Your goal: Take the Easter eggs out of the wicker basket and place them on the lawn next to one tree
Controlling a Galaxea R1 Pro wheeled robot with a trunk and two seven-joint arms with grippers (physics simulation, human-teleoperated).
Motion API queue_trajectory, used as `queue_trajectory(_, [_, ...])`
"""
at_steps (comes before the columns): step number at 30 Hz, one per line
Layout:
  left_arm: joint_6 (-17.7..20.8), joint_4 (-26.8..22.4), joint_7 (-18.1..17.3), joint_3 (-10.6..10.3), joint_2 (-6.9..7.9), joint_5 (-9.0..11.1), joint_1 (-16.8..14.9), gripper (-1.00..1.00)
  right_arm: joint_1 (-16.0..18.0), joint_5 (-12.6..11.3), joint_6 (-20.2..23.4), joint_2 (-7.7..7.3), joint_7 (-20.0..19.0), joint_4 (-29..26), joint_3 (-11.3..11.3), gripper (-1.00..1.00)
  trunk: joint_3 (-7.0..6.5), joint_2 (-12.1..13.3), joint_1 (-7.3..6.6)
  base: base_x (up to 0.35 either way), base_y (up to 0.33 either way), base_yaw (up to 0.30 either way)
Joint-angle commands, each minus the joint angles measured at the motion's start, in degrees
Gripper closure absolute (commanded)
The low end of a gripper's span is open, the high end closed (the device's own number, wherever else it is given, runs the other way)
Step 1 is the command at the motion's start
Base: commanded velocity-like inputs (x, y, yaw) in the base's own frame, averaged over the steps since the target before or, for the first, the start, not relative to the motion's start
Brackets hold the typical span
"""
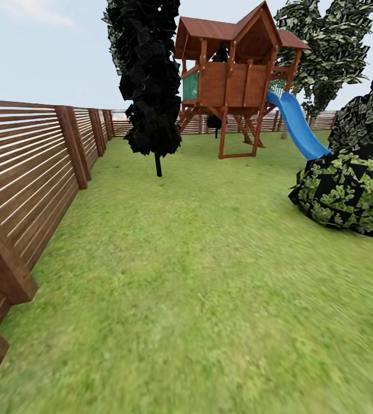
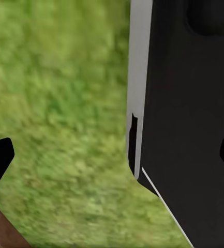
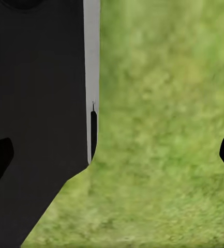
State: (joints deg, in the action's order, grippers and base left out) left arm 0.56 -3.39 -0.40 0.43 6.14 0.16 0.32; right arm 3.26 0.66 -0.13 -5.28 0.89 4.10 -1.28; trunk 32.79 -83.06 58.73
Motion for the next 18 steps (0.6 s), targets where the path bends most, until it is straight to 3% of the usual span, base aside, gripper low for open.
queue_trajectory(1, [0.1, -0.1, 0.0, 0.1, 0.04, 0.0, 0.0, -1.00, 0.1, 0.1, 0.0, 0.00, 0.1, 0.1, -0.1, -1.00, 0.04, 0.0, 0.00, 0.085, 0.000, 0.000])
queue_trajectory(18, [0.1, -0.2, 0.0, 0.1, 0.23, 0.0, 0.0, -1.00, 0.1, -0.3, -0.1, 0.03, 0.2, 0.1, 0.1, -1.00, 0.04, 0.0, 0.00, 0.312, 0.000, 0.000])
